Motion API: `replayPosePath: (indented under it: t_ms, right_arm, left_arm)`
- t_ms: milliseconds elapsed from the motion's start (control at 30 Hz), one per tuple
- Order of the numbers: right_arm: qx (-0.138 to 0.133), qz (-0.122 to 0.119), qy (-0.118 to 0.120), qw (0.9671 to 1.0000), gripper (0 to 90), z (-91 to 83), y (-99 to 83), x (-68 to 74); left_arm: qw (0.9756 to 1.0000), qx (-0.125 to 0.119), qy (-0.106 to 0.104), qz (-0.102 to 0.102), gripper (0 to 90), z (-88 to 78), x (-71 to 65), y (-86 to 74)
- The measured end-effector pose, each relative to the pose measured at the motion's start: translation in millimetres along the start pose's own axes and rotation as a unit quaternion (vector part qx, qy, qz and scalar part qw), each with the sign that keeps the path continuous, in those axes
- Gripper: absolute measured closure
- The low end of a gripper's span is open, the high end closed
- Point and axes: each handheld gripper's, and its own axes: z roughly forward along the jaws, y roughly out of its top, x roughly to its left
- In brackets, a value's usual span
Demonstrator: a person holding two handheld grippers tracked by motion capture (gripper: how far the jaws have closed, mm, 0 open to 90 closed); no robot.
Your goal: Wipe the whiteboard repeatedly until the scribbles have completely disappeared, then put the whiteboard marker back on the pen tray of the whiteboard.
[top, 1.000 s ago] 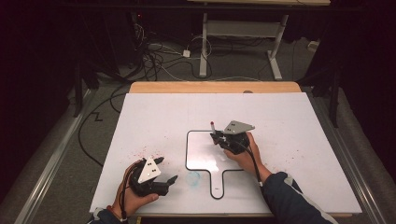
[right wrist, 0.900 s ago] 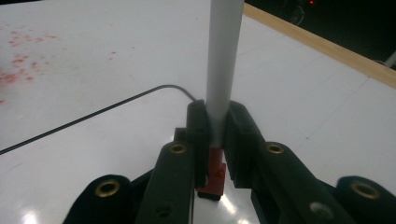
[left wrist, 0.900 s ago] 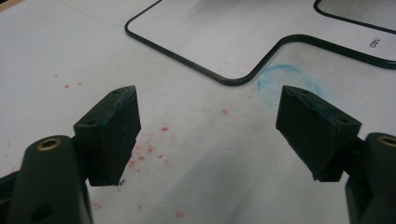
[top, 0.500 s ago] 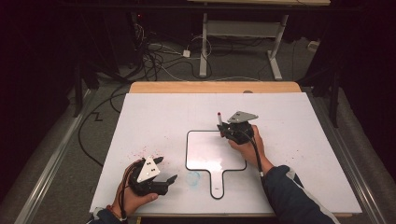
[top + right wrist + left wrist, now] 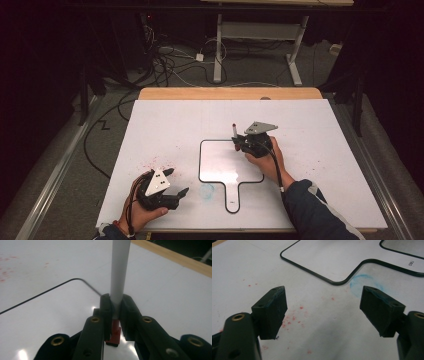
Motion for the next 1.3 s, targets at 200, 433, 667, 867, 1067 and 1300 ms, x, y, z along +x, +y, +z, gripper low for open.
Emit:
replayPosePath:
  t_ms: [200, 433, 667, 867, 1067, 1300]
  right_arm:
    - [-0.020, 0.042, 0.014, 0.9988, 81.9, -57.1, -4.6, 1.5]
    - [0.025, 0.118, 0.038, 0.9920, 81.7, -108.4, -25.9, -5.2]
    - [0.077, 0.151, 0.058, 0.9838, 81.6, -116.6, -49.0, -4.5]
    - [0.097, 0.169, 0.041, 0.9800, 80.4, -107.2, -60.9, -9.9]
    - [0.096, 0.169, 0.008, 0.9809, 74.2, -102.4, -66.6, -12.6]
    - [0.098, 0.149, -0.004, 0.9840, 75.0, -86.5, -66.1, -10.7]
  left_arm:
    - [1.0000, 0.002, 0.002, 0.001, 21.3, -0.4, -1.2, 0.1]
    - [1.0000, 0.008, 0.005, 0.003, 21.3, 0.2, -2.8, 0.9]
    - [0.9999, 0.008, 0.006, 0.007, 21.3, 3.9, -2.7, 5.2]
    - [0.9999, 0.012, 0.000, 0.011, 21.0, 7.4, -3.3, 7.0]
    - [0.9997, 0.018, -0.006, 0.015, 21.0, 11.4, -3.8, 8.2]
    - [0.9996, 0.020, -0.009, 0.016, 21.0, 11.7, -5.4, 8.1]
